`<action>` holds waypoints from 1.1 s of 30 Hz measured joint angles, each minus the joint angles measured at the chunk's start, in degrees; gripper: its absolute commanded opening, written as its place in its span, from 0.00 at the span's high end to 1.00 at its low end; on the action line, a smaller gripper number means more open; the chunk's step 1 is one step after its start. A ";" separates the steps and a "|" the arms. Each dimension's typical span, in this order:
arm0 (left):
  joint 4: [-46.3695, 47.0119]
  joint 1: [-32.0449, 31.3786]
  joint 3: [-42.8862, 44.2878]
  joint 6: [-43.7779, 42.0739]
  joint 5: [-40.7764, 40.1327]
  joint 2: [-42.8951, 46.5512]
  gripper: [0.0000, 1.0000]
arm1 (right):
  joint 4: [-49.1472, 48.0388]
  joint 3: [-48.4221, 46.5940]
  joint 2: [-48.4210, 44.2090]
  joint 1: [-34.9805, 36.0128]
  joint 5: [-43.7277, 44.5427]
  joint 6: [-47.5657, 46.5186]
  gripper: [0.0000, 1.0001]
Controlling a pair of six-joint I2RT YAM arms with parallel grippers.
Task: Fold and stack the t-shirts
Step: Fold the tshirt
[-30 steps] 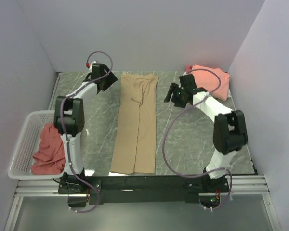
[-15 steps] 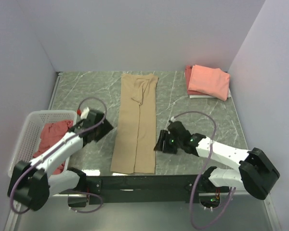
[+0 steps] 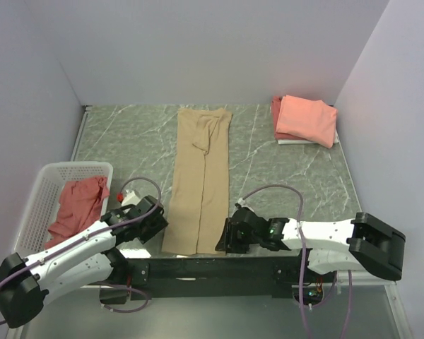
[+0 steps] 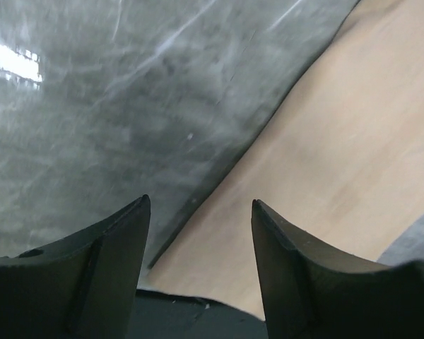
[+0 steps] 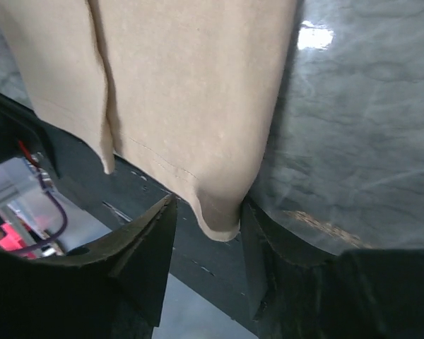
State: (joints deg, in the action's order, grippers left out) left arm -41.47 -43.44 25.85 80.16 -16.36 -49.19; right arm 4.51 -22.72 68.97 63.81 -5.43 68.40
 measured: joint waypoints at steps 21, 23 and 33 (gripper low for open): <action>-1.01 -9.68 -5.68 5.51 7.50 4.70 0.58 | -4.55 3.37 -0.02 -1.62 -1.29 1.81 0.73; -0.42 -10.73 -6.03 6.29 8.04 4.76 0.66 | -4.33 3.98 -1.07 -2.23 -1.49 1.49 0.73; 5.03 -20.24 -5.99 10.21 9.38 0.11 0.99 | 1.11 4.92 -5.53 -2.86 -1.57 -1.66 0.86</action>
State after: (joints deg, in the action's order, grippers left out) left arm -36.45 -63.68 19.86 90.37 -6.98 -49.08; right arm 5.63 -17.80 63.44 60.95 -7.01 66.74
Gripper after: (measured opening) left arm 0.023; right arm 0.178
